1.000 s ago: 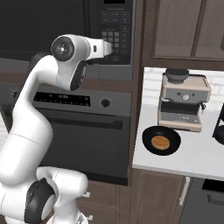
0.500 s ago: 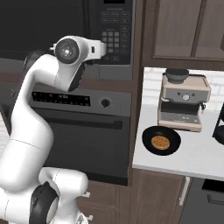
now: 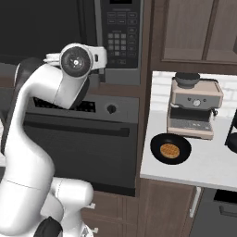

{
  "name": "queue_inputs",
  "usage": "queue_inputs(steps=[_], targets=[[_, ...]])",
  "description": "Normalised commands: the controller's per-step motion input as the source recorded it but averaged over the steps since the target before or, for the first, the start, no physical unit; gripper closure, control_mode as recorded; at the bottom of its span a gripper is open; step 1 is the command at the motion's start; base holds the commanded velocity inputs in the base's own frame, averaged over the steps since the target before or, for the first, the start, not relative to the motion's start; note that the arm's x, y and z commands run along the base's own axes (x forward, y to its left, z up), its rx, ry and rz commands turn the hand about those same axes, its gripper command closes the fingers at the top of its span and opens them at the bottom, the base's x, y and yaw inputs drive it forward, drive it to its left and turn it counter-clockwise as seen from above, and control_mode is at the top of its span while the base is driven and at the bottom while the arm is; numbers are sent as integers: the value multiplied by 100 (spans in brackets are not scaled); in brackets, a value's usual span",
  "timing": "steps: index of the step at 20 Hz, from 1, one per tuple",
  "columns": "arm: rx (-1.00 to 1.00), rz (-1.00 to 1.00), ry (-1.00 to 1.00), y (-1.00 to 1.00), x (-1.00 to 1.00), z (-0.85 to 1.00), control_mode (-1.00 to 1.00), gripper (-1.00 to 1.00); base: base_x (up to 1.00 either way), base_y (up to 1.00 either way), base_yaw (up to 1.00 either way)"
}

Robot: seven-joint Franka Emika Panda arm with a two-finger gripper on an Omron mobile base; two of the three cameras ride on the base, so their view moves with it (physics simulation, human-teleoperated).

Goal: Open the microwave, place the bowl with waffle inside the microwave, then close the microwave door and turn it on.

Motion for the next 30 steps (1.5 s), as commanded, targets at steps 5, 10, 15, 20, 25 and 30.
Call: queue_inputs(steps=[5,10,15,20,25,30], targets=[[-12,15,10,98,-100,20,-100,100,0,0,0],[-14,8,1,100,-100,1,-100,100,0,0,0],[-18,3,0,100,-100,-9,-100,100,0,0,0],[-15,0,0,94,-99,-8,-100,-100,0,0,0],[13,0,0,-10,-100,-7,-100,-100,0,0,0],[33,-15,4,-91,-99,0,-100,-100,0,0,0]])
